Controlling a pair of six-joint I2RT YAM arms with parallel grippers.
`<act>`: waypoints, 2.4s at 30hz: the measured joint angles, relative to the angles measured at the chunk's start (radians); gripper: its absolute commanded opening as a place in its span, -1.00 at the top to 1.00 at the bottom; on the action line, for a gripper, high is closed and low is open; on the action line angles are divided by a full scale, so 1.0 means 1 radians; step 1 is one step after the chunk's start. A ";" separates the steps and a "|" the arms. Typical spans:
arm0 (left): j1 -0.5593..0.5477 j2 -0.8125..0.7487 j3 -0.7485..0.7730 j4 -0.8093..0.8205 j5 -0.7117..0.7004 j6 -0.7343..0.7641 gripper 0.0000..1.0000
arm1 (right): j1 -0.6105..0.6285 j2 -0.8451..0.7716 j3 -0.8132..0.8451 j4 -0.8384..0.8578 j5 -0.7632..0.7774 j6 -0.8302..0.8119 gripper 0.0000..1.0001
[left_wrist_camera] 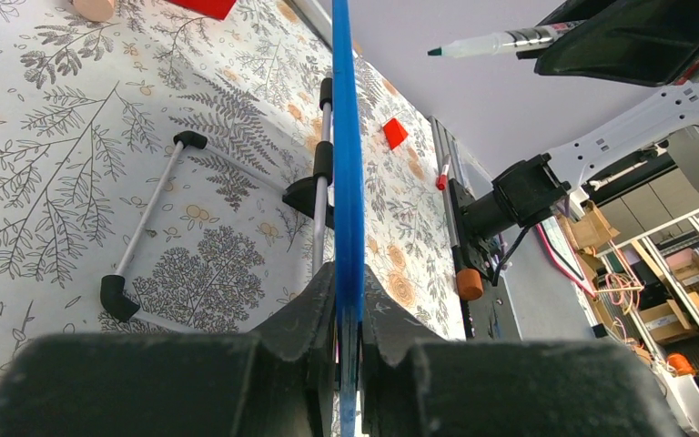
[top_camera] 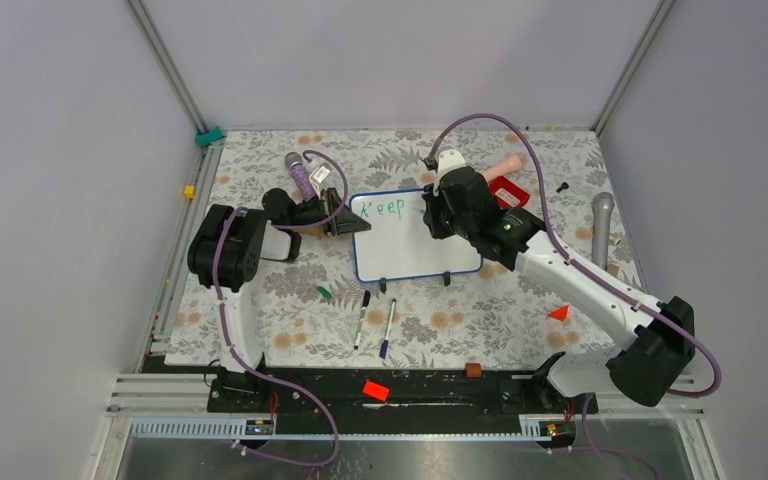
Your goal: Write a sentence on the whiteboard
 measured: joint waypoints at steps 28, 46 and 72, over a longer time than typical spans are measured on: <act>-0.005 0.000 -0.001 -0.008 0.004 0.017 1.00 | 0.000 0.045 0.042 -0.061 0.094 -0.003 1.00; -0.005 0.000 -0.003 -0.007 0.004 0.023 1.00 | 0.000 0.087 0.072 -0.062 0.109 -0.013 1.00; -0.006 0.000 -0.003 -0.021 0.000 0.024 1.00 | 0.001 0.160 0.121 -0.113 0.166 -0.025 1.00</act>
